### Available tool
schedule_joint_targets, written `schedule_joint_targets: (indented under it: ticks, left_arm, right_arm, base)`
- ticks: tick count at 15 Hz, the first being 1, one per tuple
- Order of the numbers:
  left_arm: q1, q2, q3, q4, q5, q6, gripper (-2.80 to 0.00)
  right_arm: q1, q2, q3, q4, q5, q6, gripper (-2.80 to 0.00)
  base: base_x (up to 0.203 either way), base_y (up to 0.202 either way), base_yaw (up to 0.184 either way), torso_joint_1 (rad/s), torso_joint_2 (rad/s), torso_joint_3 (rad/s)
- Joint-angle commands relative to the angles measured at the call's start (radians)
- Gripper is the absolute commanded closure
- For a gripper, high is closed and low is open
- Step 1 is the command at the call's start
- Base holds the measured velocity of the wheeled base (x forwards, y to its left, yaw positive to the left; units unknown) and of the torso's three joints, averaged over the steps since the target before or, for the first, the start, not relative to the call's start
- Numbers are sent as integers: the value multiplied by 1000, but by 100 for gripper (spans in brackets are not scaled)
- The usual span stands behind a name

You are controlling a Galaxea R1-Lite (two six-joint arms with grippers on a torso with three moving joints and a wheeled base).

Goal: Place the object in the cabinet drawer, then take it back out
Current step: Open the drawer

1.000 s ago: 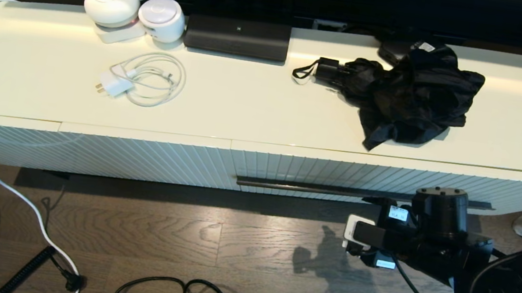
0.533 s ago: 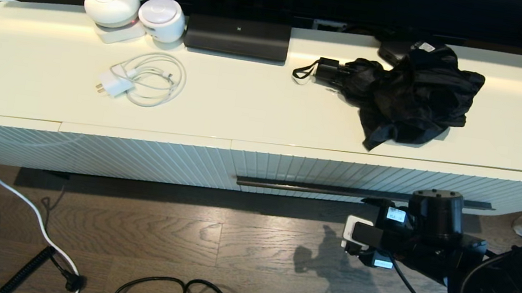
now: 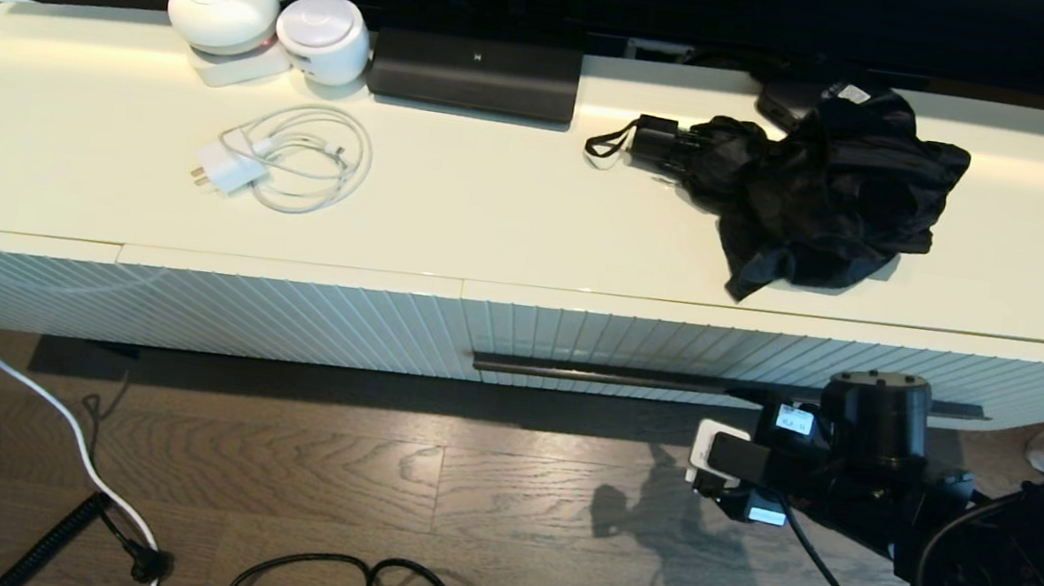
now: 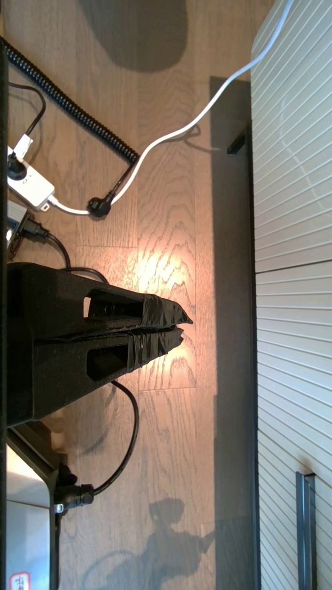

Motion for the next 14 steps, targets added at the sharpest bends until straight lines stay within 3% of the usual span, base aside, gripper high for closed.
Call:
schedule_joint_targets:
  ticks: [1, 14]
  left_arm:
    - [0, -1, 0, 0, 0, 0, 0]
    - [-1, -2, 0, 0, 0, 0, 0]
  right_arm:
    - [1, -57, 23, 1, 9, -10, -280]
    - [-11, 52, -13, -95, 37, -14, -280]
  base:
    - [0, 0, 0, 0, 0, 0]
    - [0, 0, 0, 0, 0, 0]
